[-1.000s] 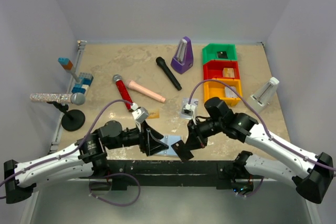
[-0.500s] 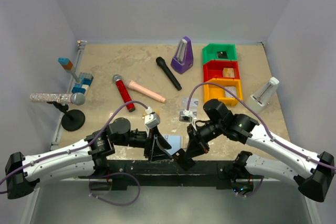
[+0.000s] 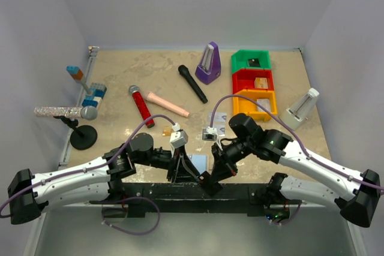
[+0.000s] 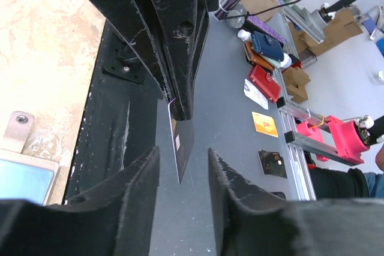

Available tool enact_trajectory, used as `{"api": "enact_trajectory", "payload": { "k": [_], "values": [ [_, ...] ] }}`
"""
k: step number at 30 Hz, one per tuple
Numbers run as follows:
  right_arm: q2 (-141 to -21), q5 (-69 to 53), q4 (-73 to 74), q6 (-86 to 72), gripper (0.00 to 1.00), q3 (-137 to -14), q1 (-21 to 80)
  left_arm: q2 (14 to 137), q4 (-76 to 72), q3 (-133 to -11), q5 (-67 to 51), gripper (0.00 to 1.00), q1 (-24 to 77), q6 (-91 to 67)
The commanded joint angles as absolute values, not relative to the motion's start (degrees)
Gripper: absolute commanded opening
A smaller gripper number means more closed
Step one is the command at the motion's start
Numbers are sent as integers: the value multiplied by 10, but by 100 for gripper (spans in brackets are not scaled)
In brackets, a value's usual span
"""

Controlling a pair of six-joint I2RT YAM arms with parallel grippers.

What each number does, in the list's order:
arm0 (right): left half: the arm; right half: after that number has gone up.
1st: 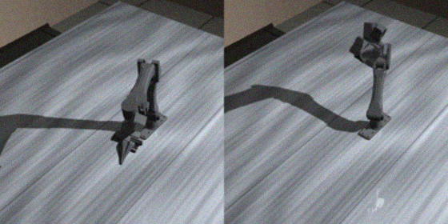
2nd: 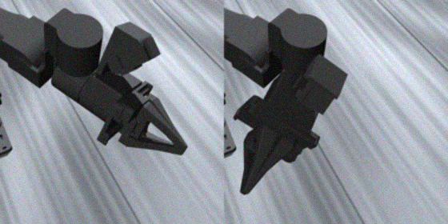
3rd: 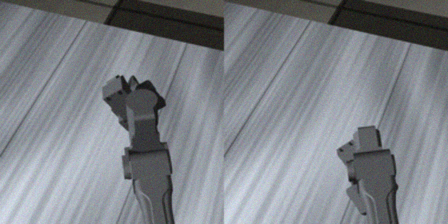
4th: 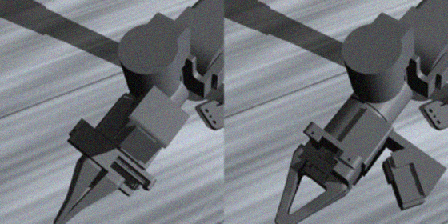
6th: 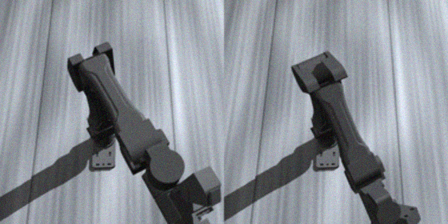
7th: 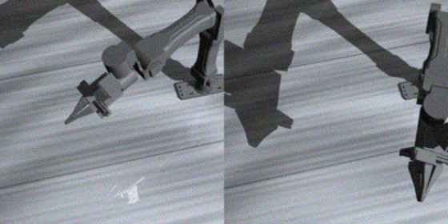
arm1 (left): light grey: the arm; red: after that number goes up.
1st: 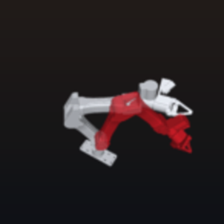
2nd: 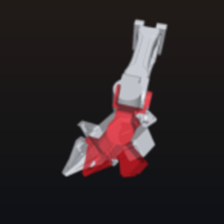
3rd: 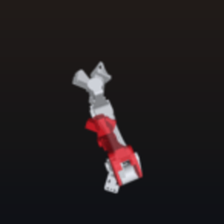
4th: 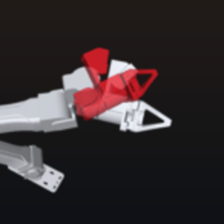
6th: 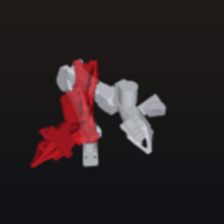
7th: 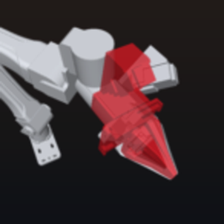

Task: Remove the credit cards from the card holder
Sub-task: Place the credit card at the center of the board.

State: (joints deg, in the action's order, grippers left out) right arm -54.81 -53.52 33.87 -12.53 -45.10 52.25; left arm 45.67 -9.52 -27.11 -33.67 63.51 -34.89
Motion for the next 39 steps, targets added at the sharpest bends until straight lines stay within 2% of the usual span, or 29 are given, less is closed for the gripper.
{"api": "enact_trajectory", "payload": {
  "k": [1, 4, 10, 13, 17, 24, 25, 27, 30, 31, 33, 35, 39],
  "values": [
    [-547, -536, 336, -116, 0, -481, 526, 463, -137, -288, -363, 37, 634, -350],
    [-548, -534, 336, -116, 0, -481, 527, 468, -139, -288, -366, 33, 634, -350],
    [-548, -533, 336, -116, 0, -483, 527, 484, -143, -288, -376, 32, 634, -354],
    [-548, -532, 336, -115, 0, -483, 528, 489, -150, -287, -380, 28, 634, -358],
    [-548, -532, 337, -115, 0, -483, 528, 491, -153, -286, -379, 20, 634, -358],
    [-548, -517, 344, -113, 0, -484, 529, 496, -158, -284, -381, 0, 634, -359],
    [-548, -510, 346, -113, 2, -486, 529, 496, -160, -282, -381, 0, 634, -359],
    [-546, -497, 353, -111, 25, -489, 529, 495, -164, -278, -381, 0, 634, -361],
    [-513, -434, 358, -122, 53, -492, 528, 490, -162, -272, -377, 0, 634, -359],
    [-498, -399, 363, -127, 59, -497, 526, 486, -156, -270, -368, 0, 633, -356],
    [-476, -354, 385, -129, 66, -514, 509, 476, -141, -263, -340, 0, 630, -352],
    [-455, -298, 407, -145, 68, -532, 485, 466, -128, -254, -291, 0, 621, -355],
    [-385, -170, 407, -202, 67, -525, 452, 440, -26, -257, -70, 0, 595, -381]
  ]
}}
